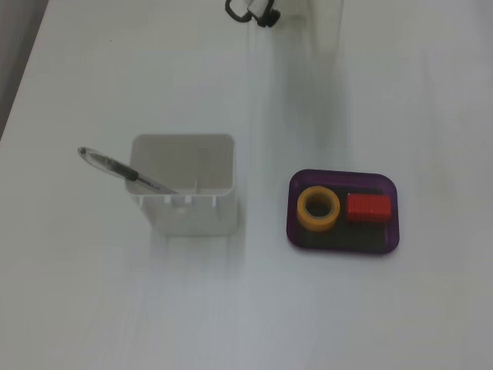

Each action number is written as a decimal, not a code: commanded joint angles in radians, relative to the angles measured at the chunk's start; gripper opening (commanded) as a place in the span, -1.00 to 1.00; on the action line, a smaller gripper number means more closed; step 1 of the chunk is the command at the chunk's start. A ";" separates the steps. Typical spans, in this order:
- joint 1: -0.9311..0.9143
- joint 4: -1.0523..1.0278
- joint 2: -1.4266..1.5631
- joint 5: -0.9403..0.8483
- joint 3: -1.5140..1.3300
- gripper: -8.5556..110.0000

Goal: Grab up the yellow tape and put it in the box.

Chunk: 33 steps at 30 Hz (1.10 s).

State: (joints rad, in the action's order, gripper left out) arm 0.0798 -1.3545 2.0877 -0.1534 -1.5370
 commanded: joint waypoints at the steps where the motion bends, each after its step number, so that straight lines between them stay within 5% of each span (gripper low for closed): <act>1: -0.009 0.005 0.270 -0.005 -0.239 -0.67; 15: -0.014 0.416 1.118 -0.002 -1.244 -0.67; 22: -0.015 0.396 1.384 0.008 -1.442 -0.67; 33: -0.014 0.374 1.367 0.009 -1.574 -0.75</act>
State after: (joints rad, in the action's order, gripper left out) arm 0.0706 -0.9664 3.3610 -0.1473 -3.0818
